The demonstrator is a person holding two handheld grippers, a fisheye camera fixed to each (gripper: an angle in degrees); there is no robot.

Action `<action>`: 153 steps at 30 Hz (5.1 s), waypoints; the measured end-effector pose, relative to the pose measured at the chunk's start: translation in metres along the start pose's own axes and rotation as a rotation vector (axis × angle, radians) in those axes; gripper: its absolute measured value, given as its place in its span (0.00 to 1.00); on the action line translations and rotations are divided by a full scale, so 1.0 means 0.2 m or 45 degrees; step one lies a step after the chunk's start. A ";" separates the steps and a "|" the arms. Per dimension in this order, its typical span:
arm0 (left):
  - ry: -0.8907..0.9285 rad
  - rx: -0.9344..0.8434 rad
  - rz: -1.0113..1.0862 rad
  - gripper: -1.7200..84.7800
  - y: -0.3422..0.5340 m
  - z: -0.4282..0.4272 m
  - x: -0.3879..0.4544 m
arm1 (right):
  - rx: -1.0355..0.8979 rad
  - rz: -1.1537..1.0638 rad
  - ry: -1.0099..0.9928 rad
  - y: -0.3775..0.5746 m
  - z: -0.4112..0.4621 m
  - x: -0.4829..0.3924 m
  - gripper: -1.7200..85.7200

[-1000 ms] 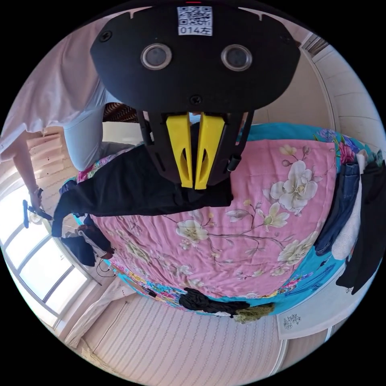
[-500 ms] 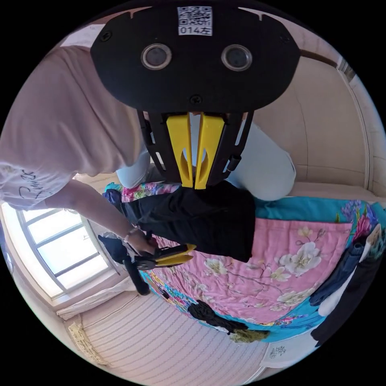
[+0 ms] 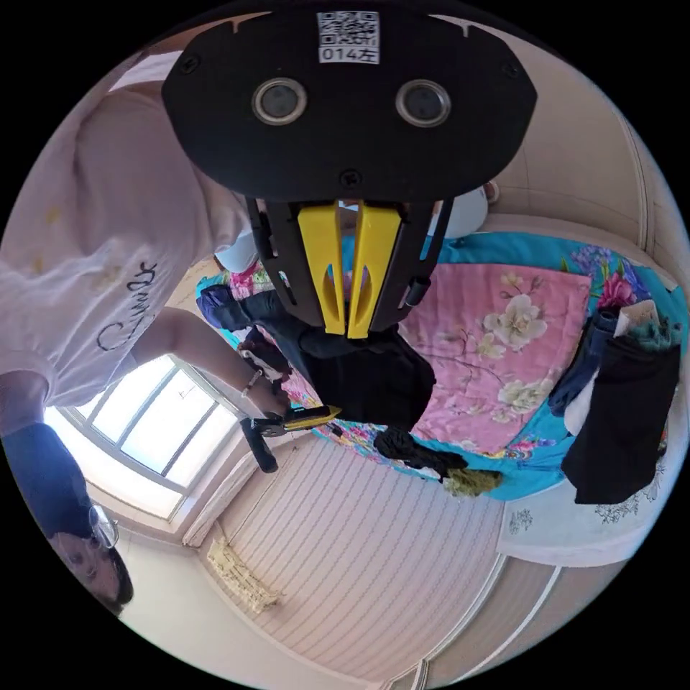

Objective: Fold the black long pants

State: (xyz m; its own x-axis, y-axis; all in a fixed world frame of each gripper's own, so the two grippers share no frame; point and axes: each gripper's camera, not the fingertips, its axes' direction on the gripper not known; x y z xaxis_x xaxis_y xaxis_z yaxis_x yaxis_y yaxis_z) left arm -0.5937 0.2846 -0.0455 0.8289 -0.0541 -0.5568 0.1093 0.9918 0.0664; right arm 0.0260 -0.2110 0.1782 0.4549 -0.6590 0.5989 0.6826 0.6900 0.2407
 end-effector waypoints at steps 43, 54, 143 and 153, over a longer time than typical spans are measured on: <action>-0.234 -0.866 0.412 0.05 -0.43 2.36 0.83 | -0.013 1.715 0.217 3.02 -0.69 0.78 0.10; 0.062 -1.059 0.712 0.01 -0.39 2.24 1.06 | 0.112 1.553 0.122 3.54 -1.09 0.33 0.02; 0.002 -0.914 0.519 0.05 -0.54 2.84 1.23 | 0.293 1.723 -0.138 4.13 -1.27 0.52 0.03; -0.062 -0.971 0.539 0.08 -0.47 2.75 1.12 | 0.114 1.711 0.131 4.00 -1.11 0.57 0.09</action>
State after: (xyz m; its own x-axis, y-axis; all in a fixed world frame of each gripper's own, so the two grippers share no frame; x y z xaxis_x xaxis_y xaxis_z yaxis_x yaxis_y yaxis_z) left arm -0.1162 0.1145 0.2797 0.7411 0.3487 -0.5737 -0.5957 0.7357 -0.3224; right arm 0.7514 0.1998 0.2702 0.7795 0.5197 0.3498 -0.3587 0.8281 -0.4308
